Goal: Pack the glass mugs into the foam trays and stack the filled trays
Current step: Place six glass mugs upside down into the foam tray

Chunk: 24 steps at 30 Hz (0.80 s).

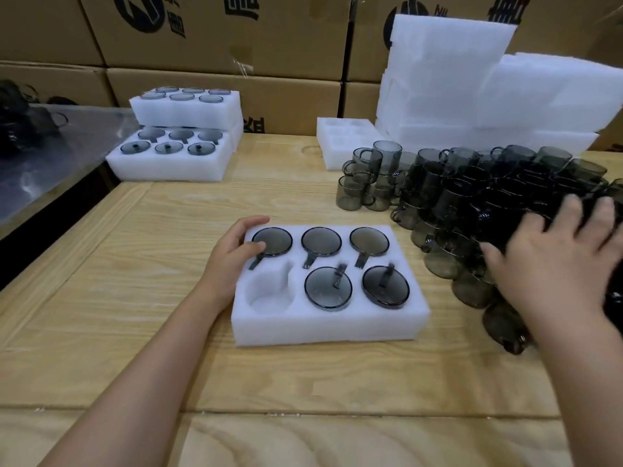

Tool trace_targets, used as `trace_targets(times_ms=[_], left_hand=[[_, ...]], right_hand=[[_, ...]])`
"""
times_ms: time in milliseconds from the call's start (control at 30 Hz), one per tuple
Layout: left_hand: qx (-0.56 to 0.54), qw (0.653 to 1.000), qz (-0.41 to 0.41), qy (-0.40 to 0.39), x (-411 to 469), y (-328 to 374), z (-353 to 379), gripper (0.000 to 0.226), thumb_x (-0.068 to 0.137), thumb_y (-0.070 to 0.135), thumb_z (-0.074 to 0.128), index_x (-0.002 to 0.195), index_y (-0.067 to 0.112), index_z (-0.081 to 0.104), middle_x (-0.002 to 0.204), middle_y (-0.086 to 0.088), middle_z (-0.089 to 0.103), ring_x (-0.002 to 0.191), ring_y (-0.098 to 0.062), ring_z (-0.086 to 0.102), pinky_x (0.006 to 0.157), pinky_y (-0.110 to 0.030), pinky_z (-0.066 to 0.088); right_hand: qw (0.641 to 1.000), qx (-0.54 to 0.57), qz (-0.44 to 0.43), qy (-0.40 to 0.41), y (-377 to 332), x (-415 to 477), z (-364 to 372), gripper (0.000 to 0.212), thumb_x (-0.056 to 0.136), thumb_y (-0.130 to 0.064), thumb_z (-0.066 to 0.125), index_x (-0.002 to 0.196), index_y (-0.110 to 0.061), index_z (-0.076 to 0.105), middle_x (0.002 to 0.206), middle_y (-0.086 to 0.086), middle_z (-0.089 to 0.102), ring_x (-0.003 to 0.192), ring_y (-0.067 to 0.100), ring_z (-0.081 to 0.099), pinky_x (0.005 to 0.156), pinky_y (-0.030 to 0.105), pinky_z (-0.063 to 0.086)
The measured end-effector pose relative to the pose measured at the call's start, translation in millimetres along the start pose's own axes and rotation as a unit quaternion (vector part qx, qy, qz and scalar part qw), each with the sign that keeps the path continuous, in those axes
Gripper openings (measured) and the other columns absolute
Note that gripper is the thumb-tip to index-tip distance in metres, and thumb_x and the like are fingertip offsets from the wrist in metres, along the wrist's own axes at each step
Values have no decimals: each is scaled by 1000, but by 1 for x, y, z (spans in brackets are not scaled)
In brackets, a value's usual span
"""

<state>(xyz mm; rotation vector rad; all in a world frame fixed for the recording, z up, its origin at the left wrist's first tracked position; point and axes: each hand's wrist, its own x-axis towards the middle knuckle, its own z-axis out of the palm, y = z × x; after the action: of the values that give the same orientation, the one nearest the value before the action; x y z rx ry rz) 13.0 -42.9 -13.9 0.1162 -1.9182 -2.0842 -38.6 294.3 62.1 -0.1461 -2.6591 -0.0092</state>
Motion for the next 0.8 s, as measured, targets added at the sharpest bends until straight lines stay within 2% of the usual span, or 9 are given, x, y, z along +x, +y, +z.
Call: trace_targets(times_ms=[67, 200, 367, 500, 567, 633, 733, 800], left_hand=[[4, 1000, 1, -2, 0, -1, -1, 40, 71, 13, 55, 109, 24, 61, 88, 4, 68, 80, -16, 63, 67, -24, 52], [8, 1000, 0, 0, 1, -4, -3, 39, 71, 14, 55, 108, 27, 62, 90, 4, 69, 83, -16, 63, 70, -27, 52], [2, 1000, 4, -2, 3, -6, -3, 39, 71, 14, 55, 108, 26, 63, 90, 3, 68, 83, -18, 63, 71, -30, 50], [14, 1000, 6, -5, 4, -5, -3, 39, 72, 15, 54, 109, 25, 62, 90, 4, 68, 82, -16, 63, 70, -28, 49], [16, 1000, 5, -8, 4, -5, -3, 38, 73, 16, 54, 109, 24, 62, 92, 1, 67, 83, -18, 62, 71, -30, 49], [17, 1000, 5, -9, 4, -5, -3, 38, 73, 16, 54, 109, 25, 62, 94, -1, 66, 84, -19, 62, 72, -31, 48], [21, 1000, 8, -9, 3, -4, -2, 38, 72, 16, 54, 108, 26, 62, 96, -2, 66, 86, -20, 61, 74, -33, 48], [27, 1000, 10, -10, 3, -4, -2, 38, 72, 17, 54, 108, 26, 62, 96, -2, 65, 86, -20, 61, 74, -33, 48]], right_hand=[[998, -37, 21, -35, 13, 2, 11, 58, 84, -37, 64, 118, 7, 50, 146, 31, 22, 138, 46, 7, 110, 62, 12], [1000, -6, 3, 23, 22, 10, 28, 51, 82, -22, 67, 113, 14, 47, 135, 37, 33, 133, 50, 17, 103, 68, 20], [1000, -2, 13, -3, 19, 20, 37, 35, 87, -15, 57, 109, 12, 49, 136, 32, 31, 134, 48, 16, 101, 69, 24], [1000, 11, -22, -7, 28, 29, 38, 26, 83, -6, 54, 103, 11, 53, 121, 31, 39, 117, 49, 33, 95, 65, 31], [999, 42, -34, 6, 30, 28, 36, 21, 82, -4, 54, 97, 11, 55, 115, 31, 43, 113, 49, 36, 95, 65, 31], [991, 121, -42, 34, 25, 25, 25, 19, 85, -4, 54, 98, 9, 55, 120, 30, 43, 118, 49, 35, 100, 63, 29], [949, 280, -106, 100, 5, 10, -2, 14, 89, -17, 54, 98, -5, 54, 130, 21, 43, 127, 34, 35, 109, 50, 29], [901, 392, -162, 88, -21, -6, -24, 5, 87, -23, 55, 92, -22, 55, 133, 9, 46, 125, 16, 39, 105, 25, 34]])
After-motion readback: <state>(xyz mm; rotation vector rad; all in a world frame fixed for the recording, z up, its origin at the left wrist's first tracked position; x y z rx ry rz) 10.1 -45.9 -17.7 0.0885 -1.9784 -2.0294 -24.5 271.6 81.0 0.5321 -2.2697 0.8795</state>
